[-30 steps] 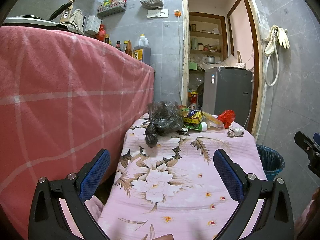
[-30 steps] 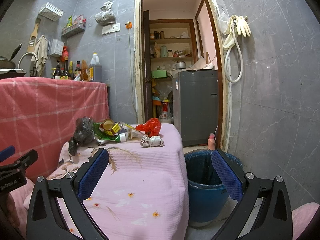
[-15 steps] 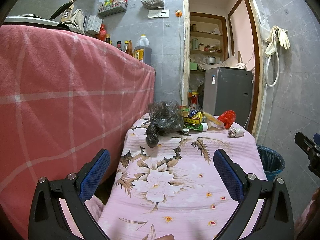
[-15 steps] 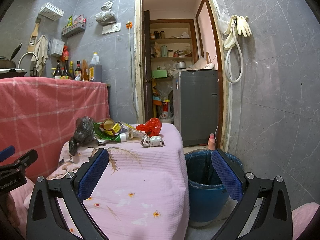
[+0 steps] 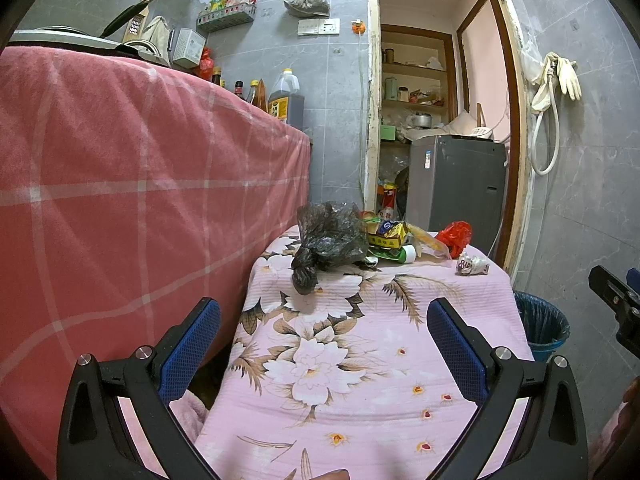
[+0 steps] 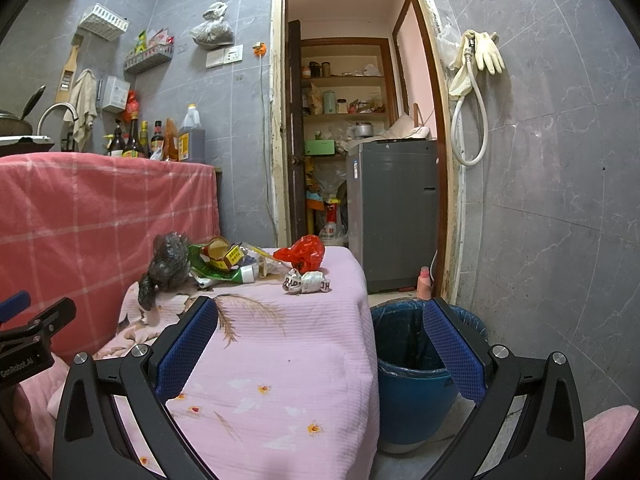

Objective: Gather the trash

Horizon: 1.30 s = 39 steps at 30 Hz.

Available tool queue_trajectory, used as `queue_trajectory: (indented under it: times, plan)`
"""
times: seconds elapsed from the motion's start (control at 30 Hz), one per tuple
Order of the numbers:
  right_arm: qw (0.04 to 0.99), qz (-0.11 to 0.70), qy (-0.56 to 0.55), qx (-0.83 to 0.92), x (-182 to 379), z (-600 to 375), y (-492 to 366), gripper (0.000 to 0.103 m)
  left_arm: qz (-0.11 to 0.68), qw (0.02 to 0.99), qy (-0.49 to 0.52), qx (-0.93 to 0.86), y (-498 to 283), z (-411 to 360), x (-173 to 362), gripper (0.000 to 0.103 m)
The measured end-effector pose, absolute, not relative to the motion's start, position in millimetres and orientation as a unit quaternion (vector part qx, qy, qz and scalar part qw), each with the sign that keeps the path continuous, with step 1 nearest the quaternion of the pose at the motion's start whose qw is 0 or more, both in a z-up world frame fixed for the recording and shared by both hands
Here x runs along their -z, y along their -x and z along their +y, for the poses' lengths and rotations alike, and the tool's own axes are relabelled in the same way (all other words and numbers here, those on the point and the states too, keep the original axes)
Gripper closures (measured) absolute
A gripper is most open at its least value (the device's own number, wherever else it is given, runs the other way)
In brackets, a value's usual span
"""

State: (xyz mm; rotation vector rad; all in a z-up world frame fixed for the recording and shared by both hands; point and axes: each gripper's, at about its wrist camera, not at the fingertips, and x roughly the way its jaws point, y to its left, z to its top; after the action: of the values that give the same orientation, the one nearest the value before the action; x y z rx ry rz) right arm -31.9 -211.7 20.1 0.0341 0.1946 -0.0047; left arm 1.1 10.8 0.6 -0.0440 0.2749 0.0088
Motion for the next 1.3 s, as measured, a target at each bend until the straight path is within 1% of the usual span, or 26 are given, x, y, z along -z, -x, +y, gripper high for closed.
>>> queue_trajectory:
  times: [1.07,1.3]
  plan:
    - [0.995,0.099,-0.016,0.002,-24.0,-213.4,30.3,0.0,0.137,0.99,0.023,-0.004,-1.0,11.8,0.1,0.002]
    - [0.995,0.099,-0.012,-0.002,-23.7,-208.4,26.0,0.0,0.147,0.989,0.026,-0.006,-12.3,12.4,-0.7,0.002]
